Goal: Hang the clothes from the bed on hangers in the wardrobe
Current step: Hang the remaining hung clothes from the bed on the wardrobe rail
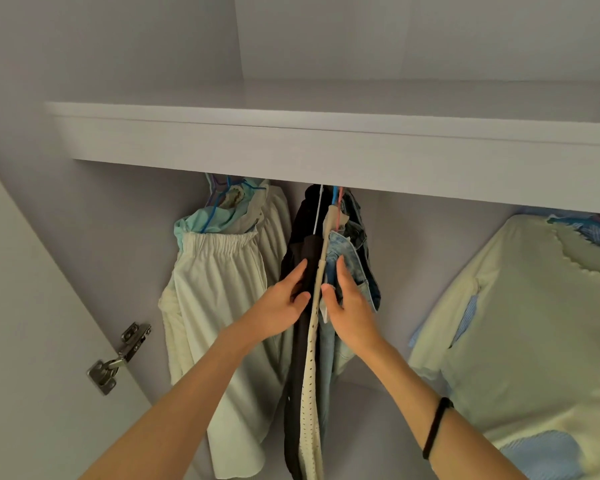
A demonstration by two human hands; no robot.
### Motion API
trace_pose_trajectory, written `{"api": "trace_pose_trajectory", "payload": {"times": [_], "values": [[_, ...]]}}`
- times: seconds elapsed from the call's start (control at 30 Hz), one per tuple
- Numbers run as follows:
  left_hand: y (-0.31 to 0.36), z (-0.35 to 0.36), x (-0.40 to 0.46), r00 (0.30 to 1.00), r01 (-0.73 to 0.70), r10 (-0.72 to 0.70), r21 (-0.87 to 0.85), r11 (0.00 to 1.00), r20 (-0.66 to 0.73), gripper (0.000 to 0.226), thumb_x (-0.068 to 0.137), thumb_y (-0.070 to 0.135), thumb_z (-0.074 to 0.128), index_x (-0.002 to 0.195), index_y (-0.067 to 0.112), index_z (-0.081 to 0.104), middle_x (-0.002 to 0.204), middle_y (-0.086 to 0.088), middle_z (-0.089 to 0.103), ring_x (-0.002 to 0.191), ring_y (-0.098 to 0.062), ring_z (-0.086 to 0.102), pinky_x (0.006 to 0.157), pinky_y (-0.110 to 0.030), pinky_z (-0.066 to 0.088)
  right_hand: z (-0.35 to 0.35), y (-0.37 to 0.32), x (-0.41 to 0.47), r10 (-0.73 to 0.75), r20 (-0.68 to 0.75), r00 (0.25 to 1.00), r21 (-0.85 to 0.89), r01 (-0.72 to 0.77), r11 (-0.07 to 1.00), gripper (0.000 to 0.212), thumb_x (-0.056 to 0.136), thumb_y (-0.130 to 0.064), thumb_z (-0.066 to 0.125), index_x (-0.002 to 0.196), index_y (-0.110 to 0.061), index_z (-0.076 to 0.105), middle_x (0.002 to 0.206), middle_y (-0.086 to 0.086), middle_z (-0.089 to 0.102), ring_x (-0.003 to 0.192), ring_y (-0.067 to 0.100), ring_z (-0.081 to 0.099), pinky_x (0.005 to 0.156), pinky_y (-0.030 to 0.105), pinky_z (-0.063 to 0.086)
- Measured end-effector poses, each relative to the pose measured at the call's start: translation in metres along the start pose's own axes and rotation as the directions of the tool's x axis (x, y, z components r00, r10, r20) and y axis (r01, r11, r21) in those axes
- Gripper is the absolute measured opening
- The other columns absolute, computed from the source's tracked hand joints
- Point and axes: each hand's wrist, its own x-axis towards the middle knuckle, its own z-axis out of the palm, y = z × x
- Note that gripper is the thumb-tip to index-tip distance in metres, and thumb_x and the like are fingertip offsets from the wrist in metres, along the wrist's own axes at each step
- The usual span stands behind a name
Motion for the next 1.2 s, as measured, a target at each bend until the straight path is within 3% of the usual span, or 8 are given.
{"api": "trace_pose_trajectory", "payload": {"times": [0.17, 0.27, 0.33, 0.5, 0.63, 0.8, 1.0, 1.2], "values": [[0.000, -0.003, -0.020, 0.986, -0.098, 0.135, 0.324, 0.941, -0.095, 0.059, 0.097, 0.023, 0.044, 0.148, 0.019, 0.014, 0.154, 0.000, 0.017, 0.142, -0.010, 0.013, 0.113, -0.020, 0.012, -0.014, -0.006, -0.015, -0.150, -0.062, 0.987, -0.368, 0.117, 0.922, 0.062, 0.095, -0.044, 0.032, 0.145, -0.008, 0.025, 0.154, 0.011, 0.019, 0.143, 0.024, 0.016, 0.115, 0.033, 0.013], [0.005, -0.011, -0.036, 0.950, -0.107, 0.244, 0.534, 0.839, -0.192, 0.058, 0.097, 0.024, 0.044, 0.147, 0.018, 0.017, 0.155, -0.004, 0.015, 0.143, -0.018, 0.008, 0.116, -0.031, 0.012, -0.023, -0.017, -0.018, -0.285, -0.054, 0.957, -0.484, 0.224, 0.846, 0.064, 0.089, -0.045, 0.029, 0.139, -0.004, 0.039, 0.147, 0.018, 0.032, 0.138, 0.031, 0.029, 0.110, 0.051, 0.029], [0.006, -0.014, -0.052, 0.923, -0.090, 0.299, 0.621, 0.779, -0.241, 0.057, 0.097, 0.024, 0.045, 0.147, 0.017, 0.019, 0.154, -0.006, 0.018, 0.143, -0.023, 0.008, 0.116, -0.041, 0.015, -0.025, -0.028, -0.022, -0.326, -0.009, 0.945, -0.518, 0.275, 0.810, 0.058, 0.091, -0.040, 0.037, 0.139, -0.006, 0.039, 0.147, 0.016, 0.033, 0.138, 0.031, 0.029, 0.112, 0.052, 0.025], [-0.023, -0.010, -0.128, 0.886, 0.053, 0.245, 0.612, 0.789, -0.393, 0.064, 0.089, 0.048, 0.024, 0.147, 0.020, 0.021, 0.153, -0.005, 0.021, 0.144, -0.022, 0.008, 0.115, -0.033, 0.008, 0.002, -0.049, -0.051, -0.406, 0.106, 0.908, -0.459, 0.406, 0.790, 0.060, 0.091, -0.039, 0.035, 0.143, -0.010, 0.032, 0.152, 0.012, 0.024, 0.142, 0.026, 0.019, 0.113, 0.039, 0.004], [-0.059, 0.004, -0.224, 0.830, 0.300, -0.005, 0.439, 0.847, -0.558, 0.077, 0.079, 0.059, 0.010, 0.147, 0.024, 0.018, 0.154, 0.002, 0.016, 0.144, -0.018, 0.002, 0.114, -0.029, 0.007, 0.056, -0.055, -0.096, -0.421, 0.264, 0.868, -0.398, 0.496, 0.772, 0.059, 0.094, -0.041, 0.031, 0.144, -0.011, 0.029, 0.152, 0.012, 0.023, 0.142, 0.026, 0.019, 0.116, 0.045, 0.012], [-0.086, 0.040, -0.369, 0.662, 0.601, -0.261, 0.289, 0.746, -0.703, 0.071, 0.085, 0.059, 0.017, 0.146, 0.024, 0.022, 0.153, -0.002, 0.022, 0.144, -0.023, 0.008, 0.112, -0.030, 0.007, 0.135, -0.090, -0.177, -0.426, 0.634, 0.645, -0.284, 0.707, 0.647, 0.060, 0.099, -0.040, 0.031, 0.149, -0.019, 0.007, 0.157, 0.007, 0.002, 0.145, 0.020, 0.002, 0.116, 0.039, 0.000], [-0.071, 0.087, -0.538, 0.356, 0.827, -0.377, 0.100, 0.552, -0.855, 0.051, 0.093, 0.039, 0.042, 0.139, 0.015, 0.041, 0.145, -0.008, 0.039, 0.139, -0.031, 0.023, 0.112, -0.047, 0.026, 0.179, -0.126, -0.307, -0.478, 0.785, 0.394, 0.024, 0.752, 0.659, 0.060, 0.099, -0.038, 0.033, 0.149, -0.022, 0.004, 0.157, 0.002, 0.000, 0.144, 0.016, -0.002, 0.116, 0.037, -0.002], [-0.036, 0.167, -0.672, 0.013, 0.934, -0.466, -0.156, 0.322, -0.885, 0.055, 0.087, 0.042, 0.034, 0.128, 0.011, 0.054, 0.132, -0.014, 0.053, 0.127, -0.038, 0.043, 0.102, -0.047, 0.031, 0.217, -0.160, -0.431, -0.523, 0.845, 0.113, 0.297, 0.714, 0.634, 0.062, 0.097, -0.039, 0.039, 0.149, -0.024, 0.007, 0.157, 0.000, 0.006, 0.144, 0.015, 0.000, 0.116, 0.038, -0.001]]}}
